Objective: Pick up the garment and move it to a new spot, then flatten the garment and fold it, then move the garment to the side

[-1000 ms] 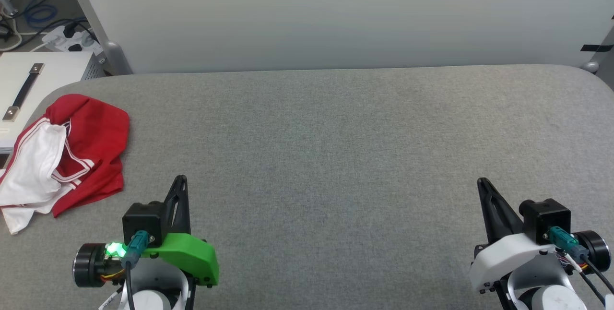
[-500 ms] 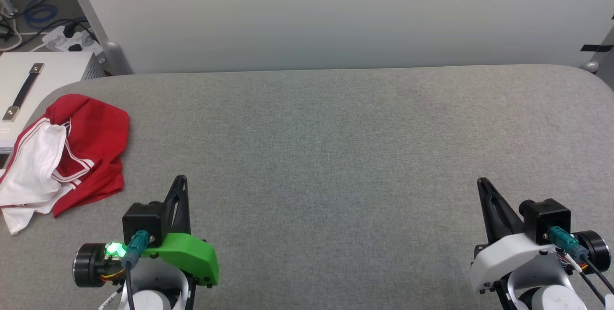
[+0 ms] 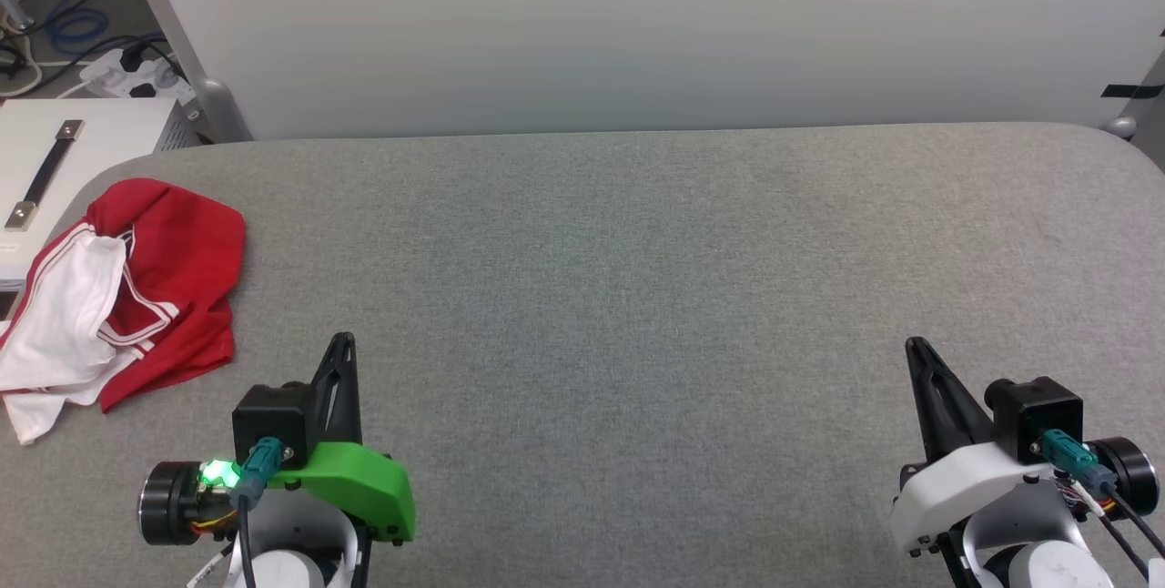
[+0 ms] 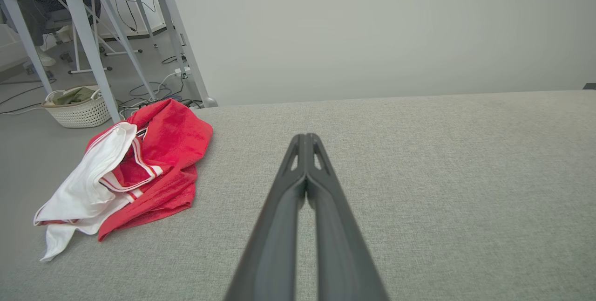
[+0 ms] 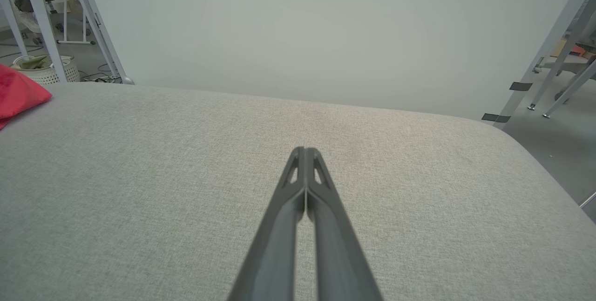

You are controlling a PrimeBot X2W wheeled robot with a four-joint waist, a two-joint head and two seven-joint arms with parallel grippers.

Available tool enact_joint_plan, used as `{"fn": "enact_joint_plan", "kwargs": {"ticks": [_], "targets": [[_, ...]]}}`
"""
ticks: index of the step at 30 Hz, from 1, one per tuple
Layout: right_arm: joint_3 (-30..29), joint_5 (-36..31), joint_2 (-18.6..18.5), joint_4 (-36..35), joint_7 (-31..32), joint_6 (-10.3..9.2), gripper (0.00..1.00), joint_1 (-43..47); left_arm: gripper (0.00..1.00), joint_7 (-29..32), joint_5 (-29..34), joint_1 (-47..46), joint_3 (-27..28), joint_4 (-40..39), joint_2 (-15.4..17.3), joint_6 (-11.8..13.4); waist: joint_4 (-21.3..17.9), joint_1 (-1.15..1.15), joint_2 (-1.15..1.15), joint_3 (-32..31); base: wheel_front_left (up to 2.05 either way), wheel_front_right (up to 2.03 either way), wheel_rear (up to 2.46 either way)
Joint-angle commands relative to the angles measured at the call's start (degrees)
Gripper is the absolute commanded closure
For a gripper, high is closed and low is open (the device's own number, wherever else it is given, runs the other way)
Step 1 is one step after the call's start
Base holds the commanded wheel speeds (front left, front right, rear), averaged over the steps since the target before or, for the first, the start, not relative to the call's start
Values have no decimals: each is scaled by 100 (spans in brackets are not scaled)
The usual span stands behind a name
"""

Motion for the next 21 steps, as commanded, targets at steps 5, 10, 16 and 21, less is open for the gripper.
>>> {"fn": "enact_joint_plan", "kwargs": {"ticks": [5, 10, 16, 21], "targets": [[7, -54, 14, -21, 16, -5, 100, 40, 100, -4, 57, 69, 6, -15, -26, 24, 0, 0, 0, 0, 0, 0, 0], [-1, 0, 0, 0, 0, 0, 0, 0, 0, 0, 0, 0, 0, 0, 0, 0, 0, 0, 0, 0, 0, 0, 0], [-8, 24, -2, 13, -17, 0, 0, 3, 0, -16, -18, 1, -4, 14, 2, 1, -1, 0, 0, 1, 0, 0, 0], [-24, 94, -1, 38, -74, 0, 0, 11, 0, -74, -72, 8, -11, 59, 1, 3, -1, 0, 0, 4, 0, 0, 0]]}}
